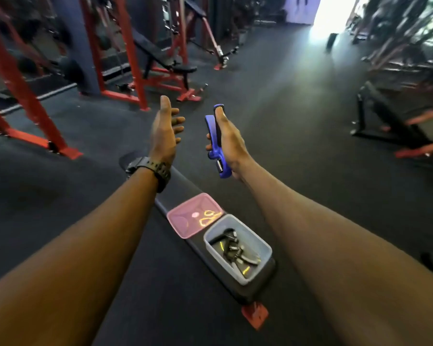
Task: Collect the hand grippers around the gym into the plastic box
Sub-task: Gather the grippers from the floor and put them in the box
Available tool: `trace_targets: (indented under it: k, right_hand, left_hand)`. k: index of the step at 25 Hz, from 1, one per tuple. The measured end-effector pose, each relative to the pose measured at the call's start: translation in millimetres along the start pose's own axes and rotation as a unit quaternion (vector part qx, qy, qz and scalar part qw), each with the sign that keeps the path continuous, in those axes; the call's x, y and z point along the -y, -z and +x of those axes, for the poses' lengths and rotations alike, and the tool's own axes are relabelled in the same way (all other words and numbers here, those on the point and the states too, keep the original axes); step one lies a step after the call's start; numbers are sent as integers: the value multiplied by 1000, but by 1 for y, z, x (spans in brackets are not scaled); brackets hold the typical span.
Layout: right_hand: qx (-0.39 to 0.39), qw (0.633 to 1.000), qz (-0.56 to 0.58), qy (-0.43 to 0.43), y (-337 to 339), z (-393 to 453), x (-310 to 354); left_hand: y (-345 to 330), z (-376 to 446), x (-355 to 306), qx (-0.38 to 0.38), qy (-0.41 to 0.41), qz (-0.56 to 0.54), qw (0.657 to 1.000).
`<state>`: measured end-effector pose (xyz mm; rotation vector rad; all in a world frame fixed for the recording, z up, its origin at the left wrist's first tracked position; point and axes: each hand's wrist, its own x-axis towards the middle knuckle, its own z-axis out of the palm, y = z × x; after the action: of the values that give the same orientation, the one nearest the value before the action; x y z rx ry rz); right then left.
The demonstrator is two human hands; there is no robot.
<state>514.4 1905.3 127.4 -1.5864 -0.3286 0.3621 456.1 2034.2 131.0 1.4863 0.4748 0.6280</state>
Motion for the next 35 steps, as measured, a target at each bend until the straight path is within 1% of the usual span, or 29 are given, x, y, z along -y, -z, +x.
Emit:
trace_targets:
  k: [3,7,10,12,14,17,20,23,25,27,28,31,33,34,35]
  right_hand:
    - [-40,997,-36,-51,45,-17,-48]
    - [-80,984,-89,-133,85,-38,-138]
    - [-50,972,-157,-168,95,-42,-196]
    - [-41,965,-196,-169,96,-35,-229]
    - [-30,955,-241,-168,93,-14,-274]
    - [11,923,-327,-204,79,15,-360]
    - [32,878,-410,-247,66,33,-447]
    - [32,830,-506,-234,55,39,-503]
    - [10,810,-552,-198,53,38,-520]
    - [-3,805,-563,-186,56,34,-519]
    - [-7,813,-549,-192,60,31,-513]
    - [-58,861,-462,-206,88,23,-471]
    - [-131,883,-398,-211,127,11,-426]
    - [-193,889,-354,-219,152,2,-400]
    - [-265,885,-307,-227,179,-10,-368]
  left_hand:
    - [-41,-23,35,47,44,8,998]
    - [-72,-66,117,110,114,34,987]
    - [-76,-73,175,134,164,53,976]
    - [-77,-62,208,132,191,49,971]
    - [-83,-38,255,141,211,63,965]
    - [-88,-10,326,167,239,97,952]
    - [-92,12,385,190,253,112,942]
    - [-92,23,426,216,272,122,930]
    - [-93,26,439,227,267,131,927]
    - [-97,26,439,241,259,136,925]
    - [-102,26,434,248,261,135,923]
    - [-133,26,397,285,238,135,919]
    - [-171,21,353,318,207,116,918]
    - [-193,17,326,342,185,108,915]
    - [-216,10,296,366,159,103,911]
